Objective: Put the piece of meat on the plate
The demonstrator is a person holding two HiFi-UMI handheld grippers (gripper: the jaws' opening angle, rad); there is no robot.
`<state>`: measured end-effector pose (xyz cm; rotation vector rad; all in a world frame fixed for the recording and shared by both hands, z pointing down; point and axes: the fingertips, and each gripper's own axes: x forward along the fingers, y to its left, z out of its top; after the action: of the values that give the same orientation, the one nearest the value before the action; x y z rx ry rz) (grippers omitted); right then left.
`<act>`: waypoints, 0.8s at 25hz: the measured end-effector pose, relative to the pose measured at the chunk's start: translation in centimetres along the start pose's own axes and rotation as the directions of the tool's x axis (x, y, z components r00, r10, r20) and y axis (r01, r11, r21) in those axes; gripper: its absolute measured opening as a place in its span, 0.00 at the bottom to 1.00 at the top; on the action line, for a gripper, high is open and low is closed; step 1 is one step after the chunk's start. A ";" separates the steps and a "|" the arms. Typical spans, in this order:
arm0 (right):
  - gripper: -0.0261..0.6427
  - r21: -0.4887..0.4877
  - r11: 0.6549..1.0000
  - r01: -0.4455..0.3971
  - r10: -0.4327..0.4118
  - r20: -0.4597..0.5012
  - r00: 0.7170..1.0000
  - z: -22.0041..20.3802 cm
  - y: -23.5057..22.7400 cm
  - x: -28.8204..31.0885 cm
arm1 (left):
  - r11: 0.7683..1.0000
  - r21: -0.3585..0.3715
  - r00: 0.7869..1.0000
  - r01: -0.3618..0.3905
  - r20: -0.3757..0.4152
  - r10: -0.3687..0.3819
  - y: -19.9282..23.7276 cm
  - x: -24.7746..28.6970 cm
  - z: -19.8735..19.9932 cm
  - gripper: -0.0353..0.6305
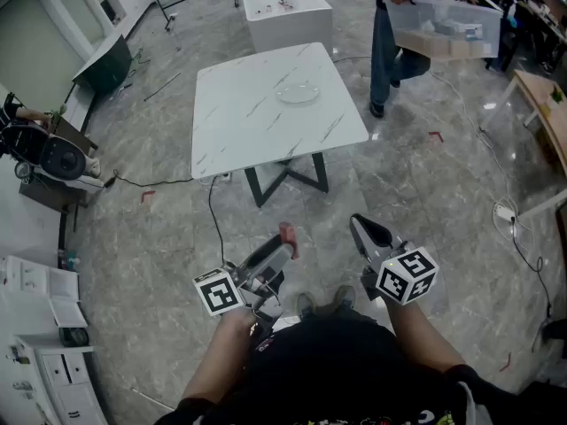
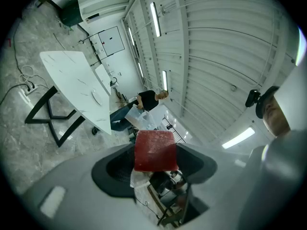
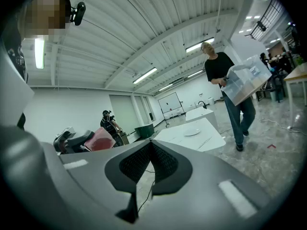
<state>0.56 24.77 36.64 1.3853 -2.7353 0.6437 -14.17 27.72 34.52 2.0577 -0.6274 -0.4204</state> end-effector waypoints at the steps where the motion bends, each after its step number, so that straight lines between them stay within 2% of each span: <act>1: 0.08 -0.001 1.000 0.000 0.000 0.001 1.000 0.1 -0.1 0.1 | 1.000 0.001 1.000 0.000 0.000 0.000 0.0 0.2 0.1 0.62; 7: 0.08 0.005 1.000 -0.003 0.003 -0.003 1.000 0.1 -2.0 -0.5 | 1.000 0.011 1.000 -0.021 -0.001 0.021 0.2 2.1 -0.6 0.62; 12: 0.08 0.011 1.000 -0.006 0.006 -0.017 1.000 -0.2 -4.2 -1.1 | 0.995 0.040 0.996 -0.092 0.008 0.091 1.0 3.5 -1.6 0.62; 17: 0.08 0.013 1.000 -0.024 0.024 -0.006 1.000 0.3 -5.6 -0.4 | 0.961 0.165 0.975 -0.223 0.048 0.218 2.3 4.2 -1.1 0.62; 20: 0.08 0.001 0.999 -0.044 0.044 -0.003 0.999 0.6 -5.9 0.0 | 0.935 0.229 0.962 -0.272 0.075 0.262 2.6 4.7 -0.6 0.62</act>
<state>5.19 21.45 38.17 1.3260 -2.7712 0.6484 -10.78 24.25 36.80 2.1505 -1.0121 -0.2398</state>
